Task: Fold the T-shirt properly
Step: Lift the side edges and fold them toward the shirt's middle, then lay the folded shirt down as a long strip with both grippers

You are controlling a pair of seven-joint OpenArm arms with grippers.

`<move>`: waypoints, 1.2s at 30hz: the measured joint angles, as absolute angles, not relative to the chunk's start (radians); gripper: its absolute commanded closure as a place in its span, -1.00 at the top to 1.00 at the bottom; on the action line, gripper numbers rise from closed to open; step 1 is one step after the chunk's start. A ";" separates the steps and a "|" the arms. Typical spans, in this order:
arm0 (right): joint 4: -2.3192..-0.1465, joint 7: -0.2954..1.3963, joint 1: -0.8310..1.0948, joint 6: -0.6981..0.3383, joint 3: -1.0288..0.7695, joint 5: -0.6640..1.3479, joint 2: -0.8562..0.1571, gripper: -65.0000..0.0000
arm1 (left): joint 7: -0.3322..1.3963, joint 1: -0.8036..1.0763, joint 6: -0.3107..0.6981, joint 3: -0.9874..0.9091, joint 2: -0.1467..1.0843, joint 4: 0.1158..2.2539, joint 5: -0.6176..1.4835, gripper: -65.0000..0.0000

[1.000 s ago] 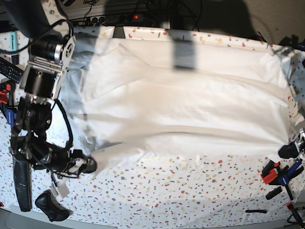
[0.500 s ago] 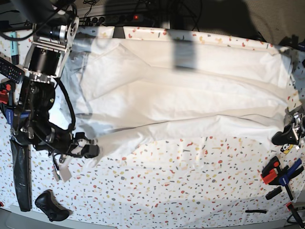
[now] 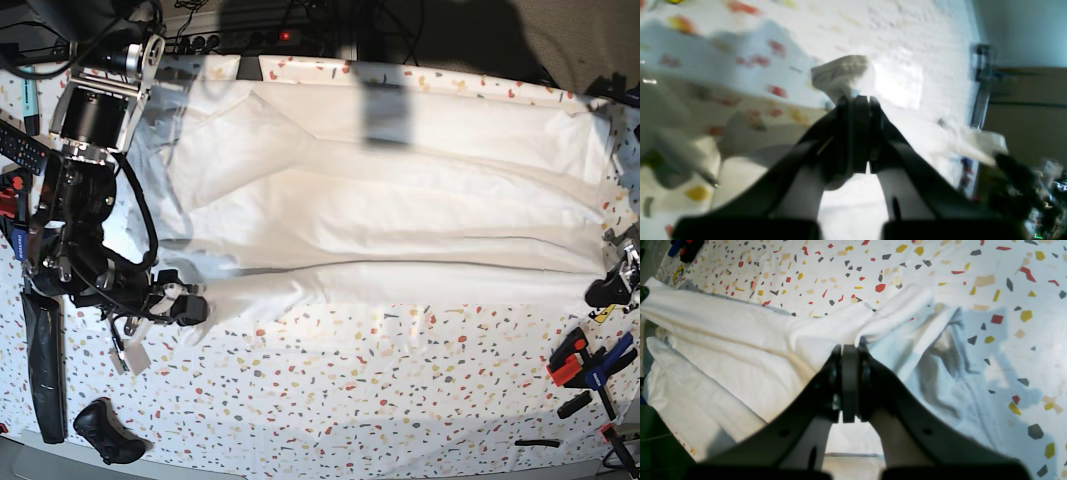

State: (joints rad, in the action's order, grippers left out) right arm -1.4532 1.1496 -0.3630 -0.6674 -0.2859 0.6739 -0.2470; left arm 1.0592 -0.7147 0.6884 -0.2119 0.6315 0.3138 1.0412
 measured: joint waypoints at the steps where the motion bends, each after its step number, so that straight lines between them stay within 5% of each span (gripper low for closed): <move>1: -1.453 1.150 -0.363 -0.667 -0.286 0.673 -0.247 -1.00 | 1.033 -0.715 0.688 -0.212 0.632 0.314 1.019 -1.00; 10: -1.453 1.150 -0.363 -0.667 -0.286 0.676 -0.247 -1.00 | 0.889 -0.710 0.670 -0.212 0.578 0.401 0.569 -1.00; 19: -1.453 1.148 -0.362 -0.684 -0.286 0.662 -0.247 -1.00 | 1.048 -0.645 0.480 -0.208 0.533 0.841 0.595 -1.00; 27: -1.453 1.142 -0.364 -0.686 -0.286 0.667 -0.207 -1.00 | 1.053 -0.403 0.303 -0.213 0.492 1.411 0.308 -1.00; 36: -1.453 1.146 -0.362 -0.686 -0.286 0.657 -0.194 -1.00 | 1.085 -0.310 0.287 -0.245 0.422 1.450 0.314 -1.00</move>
State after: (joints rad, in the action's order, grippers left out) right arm -1.4532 1.1461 -0.3622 -0.6865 -0.2855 0.6575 -0.1936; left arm 1.0855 -0.3096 0.2871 -0.2451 0.4217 1.4502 0.3141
